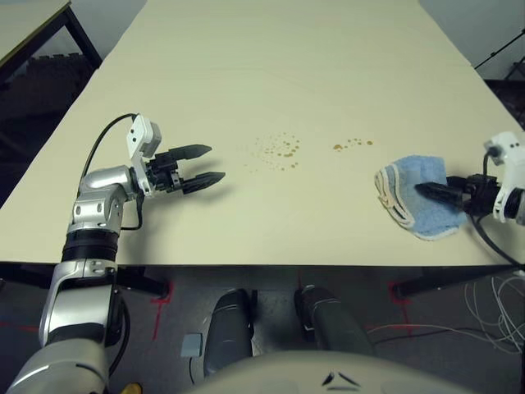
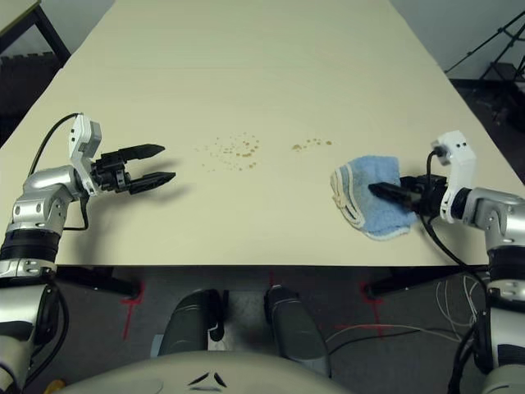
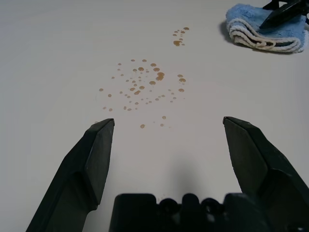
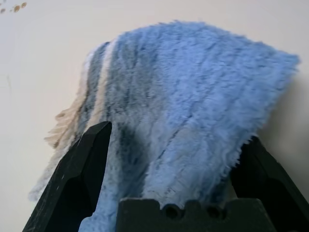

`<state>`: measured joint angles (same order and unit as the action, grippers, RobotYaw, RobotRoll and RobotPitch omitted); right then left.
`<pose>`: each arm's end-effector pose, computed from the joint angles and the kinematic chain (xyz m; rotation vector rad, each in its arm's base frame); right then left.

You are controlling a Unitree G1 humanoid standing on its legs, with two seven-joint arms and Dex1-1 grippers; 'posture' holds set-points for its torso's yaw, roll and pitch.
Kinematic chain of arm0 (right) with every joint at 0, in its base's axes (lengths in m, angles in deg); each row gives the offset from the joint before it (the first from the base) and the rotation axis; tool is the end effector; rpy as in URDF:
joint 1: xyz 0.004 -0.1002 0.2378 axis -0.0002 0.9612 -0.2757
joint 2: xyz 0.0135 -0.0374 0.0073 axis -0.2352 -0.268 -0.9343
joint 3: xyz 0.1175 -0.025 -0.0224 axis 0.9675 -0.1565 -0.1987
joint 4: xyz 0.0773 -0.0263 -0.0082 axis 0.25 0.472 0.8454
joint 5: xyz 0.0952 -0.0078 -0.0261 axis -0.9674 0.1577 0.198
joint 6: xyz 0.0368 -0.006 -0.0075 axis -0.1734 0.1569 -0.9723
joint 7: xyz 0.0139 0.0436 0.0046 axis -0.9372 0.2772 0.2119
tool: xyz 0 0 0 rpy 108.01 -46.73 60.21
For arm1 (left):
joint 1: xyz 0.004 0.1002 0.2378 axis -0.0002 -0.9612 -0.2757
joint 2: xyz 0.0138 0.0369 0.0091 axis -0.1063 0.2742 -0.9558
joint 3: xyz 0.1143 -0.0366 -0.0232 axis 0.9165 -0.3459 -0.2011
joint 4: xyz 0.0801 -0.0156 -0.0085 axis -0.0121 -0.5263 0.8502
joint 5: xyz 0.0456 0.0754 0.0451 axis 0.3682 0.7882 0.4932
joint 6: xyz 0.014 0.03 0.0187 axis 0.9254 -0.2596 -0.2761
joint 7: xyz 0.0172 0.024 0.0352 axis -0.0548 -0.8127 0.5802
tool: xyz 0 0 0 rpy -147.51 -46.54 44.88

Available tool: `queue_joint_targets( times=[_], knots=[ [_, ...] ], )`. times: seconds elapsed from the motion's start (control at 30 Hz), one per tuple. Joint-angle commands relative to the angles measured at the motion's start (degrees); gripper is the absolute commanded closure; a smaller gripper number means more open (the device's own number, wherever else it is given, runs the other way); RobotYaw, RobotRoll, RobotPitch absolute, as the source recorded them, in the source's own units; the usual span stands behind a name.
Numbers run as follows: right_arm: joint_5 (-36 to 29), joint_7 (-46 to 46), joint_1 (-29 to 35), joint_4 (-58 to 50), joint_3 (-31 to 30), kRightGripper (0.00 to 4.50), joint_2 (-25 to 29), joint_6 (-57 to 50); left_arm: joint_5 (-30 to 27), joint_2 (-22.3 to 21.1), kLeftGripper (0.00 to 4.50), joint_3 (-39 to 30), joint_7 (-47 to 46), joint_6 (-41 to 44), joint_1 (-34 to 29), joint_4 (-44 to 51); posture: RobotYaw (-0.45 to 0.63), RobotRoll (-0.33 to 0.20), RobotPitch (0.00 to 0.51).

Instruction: Wipe the water off the table with a rag.

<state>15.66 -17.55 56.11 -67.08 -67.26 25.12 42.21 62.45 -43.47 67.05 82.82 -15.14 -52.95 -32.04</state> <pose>0.2437 -0.3585 0.1124 0.1202 0.6040 0.5814 0.2962 0.3072 0.1242 0.1256 0.0992 -1.0644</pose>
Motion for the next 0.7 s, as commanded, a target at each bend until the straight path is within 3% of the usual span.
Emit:
queue_joint_targets(
  times=[0.03, 0.2, 0.27, 0.63, 0.7],
  knots=[
    [0.25, 0.21, 2.76, -1.96, -3.12, 0.02, -2.1, -1.92, 0.19, -0.55, 0.0, -0.21, 0.09, -0.08, 0.38, -0.57, -0.21, 0.0, 0.128],
    [2.74, 3.44, 2.93, -1.14, -3.86, 0.02, -3.84, 0.17, 0.38, -0.43, 0.0, -0.13, -0.01, -0.36, 1.01, -1.29, -0.22, 0.0, 0.128],
    [2.83, 5.33, 2.26, -0.29, -2.71, 0.4, -4.85, 0.68, 0.46, -0.43, 0.0, -0.11, -0.01, -0.48, 1.2, -1.52, -0.22, 0.0, 0.129],
    [0.24, 17.48, -6.88, 0.65, 6.0, 4.35, -11.53, 6.08, 0.92, -0.59, 0.0, 0.11, 0.22, -1.46, 2.39, -3.53, -0.22, 0.0, 0.124],
    [0.5, 19.82, -8.96, 1.48, 6.37, 4.49, -13.29, 7.6, 1.04, -0.65, 0.0, 0.12, 0.24, -1.69, 2.81, -4.15, -0.22, 0.0, 0.124]
  ],
)
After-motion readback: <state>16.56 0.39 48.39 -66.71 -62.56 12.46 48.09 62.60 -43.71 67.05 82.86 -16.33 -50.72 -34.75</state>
